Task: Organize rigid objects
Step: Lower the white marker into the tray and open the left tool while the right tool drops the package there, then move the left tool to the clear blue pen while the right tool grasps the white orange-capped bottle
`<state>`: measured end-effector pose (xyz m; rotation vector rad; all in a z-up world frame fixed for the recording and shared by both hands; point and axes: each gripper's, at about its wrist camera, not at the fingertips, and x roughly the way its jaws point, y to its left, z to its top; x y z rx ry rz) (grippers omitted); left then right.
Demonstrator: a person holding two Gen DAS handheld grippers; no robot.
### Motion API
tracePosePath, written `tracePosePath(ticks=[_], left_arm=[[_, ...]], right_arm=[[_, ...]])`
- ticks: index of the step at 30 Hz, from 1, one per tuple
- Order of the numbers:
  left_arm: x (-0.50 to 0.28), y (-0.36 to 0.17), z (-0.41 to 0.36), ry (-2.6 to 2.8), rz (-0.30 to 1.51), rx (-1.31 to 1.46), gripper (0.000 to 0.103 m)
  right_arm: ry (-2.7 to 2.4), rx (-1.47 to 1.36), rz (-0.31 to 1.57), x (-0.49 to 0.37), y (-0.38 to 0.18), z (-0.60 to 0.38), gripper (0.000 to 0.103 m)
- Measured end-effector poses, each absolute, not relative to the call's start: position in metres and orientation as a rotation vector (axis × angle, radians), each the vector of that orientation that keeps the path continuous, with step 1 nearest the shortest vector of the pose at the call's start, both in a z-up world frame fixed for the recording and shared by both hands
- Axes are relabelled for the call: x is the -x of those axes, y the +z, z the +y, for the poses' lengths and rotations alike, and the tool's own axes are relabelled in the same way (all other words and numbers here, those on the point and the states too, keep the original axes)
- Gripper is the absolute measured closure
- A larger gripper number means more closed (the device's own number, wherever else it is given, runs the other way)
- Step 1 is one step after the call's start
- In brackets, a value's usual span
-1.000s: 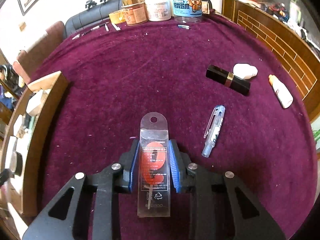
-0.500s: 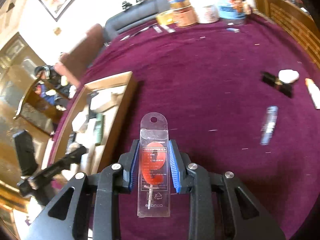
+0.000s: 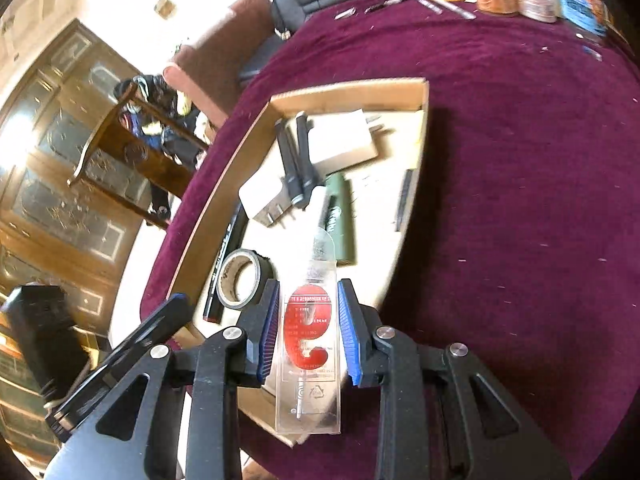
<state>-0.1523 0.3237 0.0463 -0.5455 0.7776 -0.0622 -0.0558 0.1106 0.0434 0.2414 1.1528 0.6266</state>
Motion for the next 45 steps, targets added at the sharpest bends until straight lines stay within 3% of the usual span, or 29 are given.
tracePosePath(ticks=[8, 10, 14, 22, 33, 45], left_arm=[[0.164, 0.048, 0.336, -0.056, 0.752, 0.541, 0.052], [0.165, 0.047, 0.339, -0.050, 0.747, 0.543, 0.047], [0.168, 0.047, 0.343, -0.057, 0.737, 0.548, 0.047], [0.174, 0.051, 0.354, -0.050, 0.702, 0.546, 0.047], [0.172, 0.041, 0.376, -0.013, 0.706, 0.575, 0.047], [0.168, 0.045, 0.372, 0.018, 0.694, 0.493, 0.042]], right_arm=[[0.508, -0.170, 1.166, 0.042, 0.024, 0.133, 0.075], [0.510, -0.177, 1.176, 0.041, 0.024, 0.132, 0.074], [0.491, -0.142, 1.147, 0.041, 0.029, 0.134, 0.068], [0.505, -0.133, 1.090, 0.015, 0.035, 0.154, 0.068], [0.679, -0.141, 1.177, 0.003, 0.030, 0.188, 0.066], [0.480, -0.116, 1.179, -0.062, 0.018, 0.180, 0.065]])
